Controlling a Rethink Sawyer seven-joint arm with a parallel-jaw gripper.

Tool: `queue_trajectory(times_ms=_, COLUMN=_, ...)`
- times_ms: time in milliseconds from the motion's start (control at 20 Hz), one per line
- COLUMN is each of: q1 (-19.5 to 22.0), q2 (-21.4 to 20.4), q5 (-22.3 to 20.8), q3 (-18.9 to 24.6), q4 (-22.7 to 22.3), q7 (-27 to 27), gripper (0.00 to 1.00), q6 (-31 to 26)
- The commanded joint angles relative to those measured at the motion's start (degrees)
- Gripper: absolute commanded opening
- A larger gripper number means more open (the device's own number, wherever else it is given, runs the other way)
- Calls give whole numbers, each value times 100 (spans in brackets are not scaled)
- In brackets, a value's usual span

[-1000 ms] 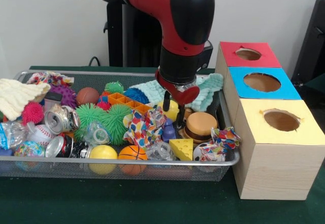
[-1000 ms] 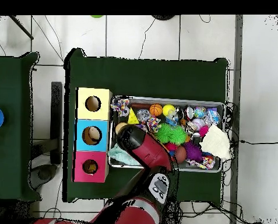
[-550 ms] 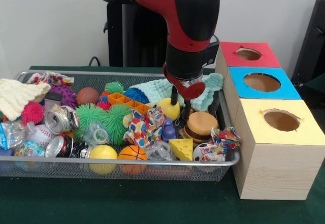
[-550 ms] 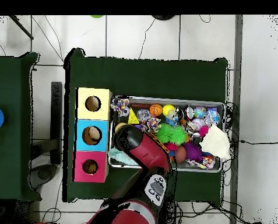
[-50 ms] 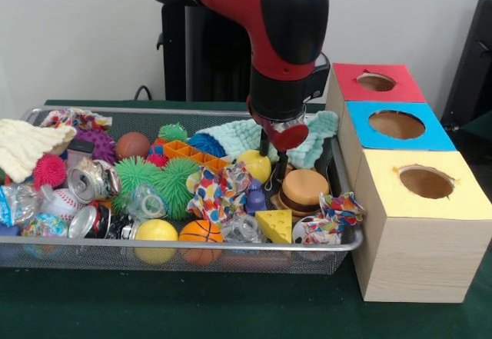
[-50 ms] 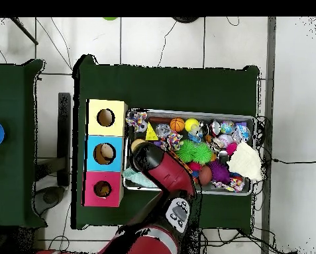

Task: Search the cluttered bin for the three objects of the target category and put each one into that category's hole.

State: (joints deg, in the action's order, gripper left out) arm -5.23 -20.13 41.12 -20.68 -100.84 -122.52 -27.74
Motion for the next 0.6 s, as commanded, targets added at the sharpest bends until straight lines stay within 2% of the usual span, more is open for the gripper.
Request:
queue_trajectory(times_ms=50, q1=200, q2=387, q5=174, q3=700, q4=-103, q7=-1257, gripper=100, q6=96)
queue_trajectory(times_ms=150, q1=192, q2=394, q5=198, q3=723, q4=-121, q7=-1282, gripper=100, q6=94)
queue_trajectory(times_ms=400, q1=570, q2=505, q5=345, q3=1257, q4=-216, q7=-925, gripper=100, q6=121)
queue_trajectory(times_ms=500, q1=618, q2=511, q5=325, q3=1285, q4=-184, q7=-927, gripper=100, q6=-35)
queue_trajectory(times_ms=600, q1=706, q2=412, q5=340, q3=1384, q4=-236, q7=-972, gripper=100, q6=-448)
